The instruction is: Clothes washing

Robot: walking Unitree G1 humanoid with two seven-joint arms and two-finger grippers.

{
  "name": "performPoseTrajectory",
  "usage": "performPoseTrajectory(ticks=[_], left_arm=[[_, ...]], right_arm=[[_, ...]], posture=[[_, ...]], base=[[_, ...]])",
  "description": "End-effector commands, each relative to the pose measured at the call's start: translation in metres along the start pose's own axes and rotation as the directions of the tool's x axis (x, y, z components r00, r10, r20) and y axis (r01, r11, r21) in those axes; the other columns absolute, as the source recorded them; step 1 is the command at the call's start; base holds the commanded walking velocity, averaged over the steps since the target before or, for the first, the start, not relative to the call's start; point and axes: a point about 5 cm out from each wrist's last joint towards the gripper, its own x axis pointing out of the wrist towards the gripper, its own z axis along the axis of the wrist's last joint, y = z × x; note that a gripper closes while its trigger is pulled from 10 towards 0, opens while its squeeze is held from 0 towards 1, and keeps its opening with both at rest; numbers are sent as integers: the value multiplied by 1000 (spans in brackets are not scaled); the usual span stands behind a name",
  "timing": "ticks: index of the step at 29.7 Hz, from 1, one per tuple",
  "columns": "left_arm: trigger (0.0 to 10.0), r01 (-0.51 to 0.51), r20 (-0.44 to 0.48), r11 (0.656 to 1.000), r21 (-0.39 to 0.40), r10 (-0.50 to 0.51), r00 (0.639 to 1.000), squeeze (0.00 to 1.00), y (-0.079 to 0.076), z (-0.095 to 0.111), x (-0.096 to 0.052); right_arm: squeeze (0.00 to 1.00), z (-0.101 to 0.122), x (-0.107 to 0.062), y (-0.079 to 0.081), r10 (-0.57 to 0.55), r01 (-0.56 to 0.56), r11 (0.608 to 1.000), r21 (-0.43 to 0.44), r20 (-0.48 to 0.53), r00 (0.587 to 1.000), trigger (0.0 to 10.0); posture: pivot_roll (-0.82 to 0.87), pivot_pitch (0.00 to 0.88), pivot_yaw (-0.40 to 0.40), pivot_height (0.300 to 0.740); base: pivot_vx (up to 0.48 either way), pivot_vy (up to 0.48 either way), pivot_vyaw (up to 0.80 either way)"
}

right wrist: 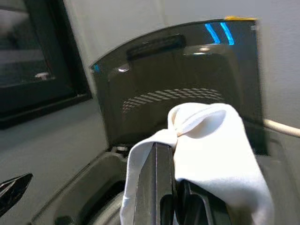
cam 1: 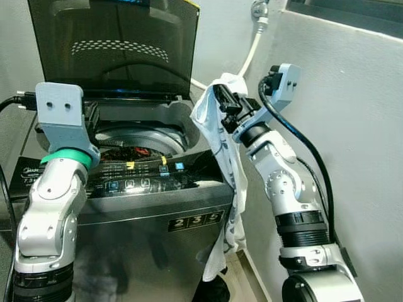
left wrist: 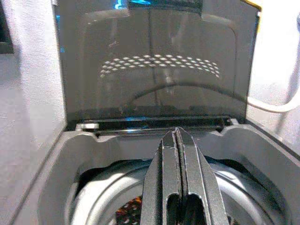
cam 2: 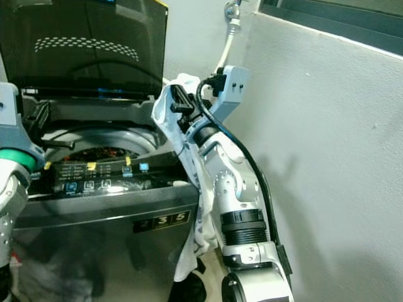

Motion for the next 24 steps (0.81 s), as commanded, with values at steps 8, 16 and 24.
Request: performPoseTrajectory(ticks=[8,16,24], left_arm=[[10000,4,44,1000,-3,-4,999,0,-1,9,0],[10000,9,48,1000,3,-9,999,0,-2,10,0],[10000,17,56,1000,-3,-17,998,0,-4,10,0]], right_arm=[[0,11,5,8,36,-36,999,-16,44,998,10000],[0,32,11,9,38,-37,999,-5,141,989,10000],[0,35,13,11,52,-52,999,-3,156,986,10000]], posture=[[75,0,-86,740],[72,0,-89,740],[75,0,-92,740]], base=[[387,0,0],[388,0,0],[336,0,0]])
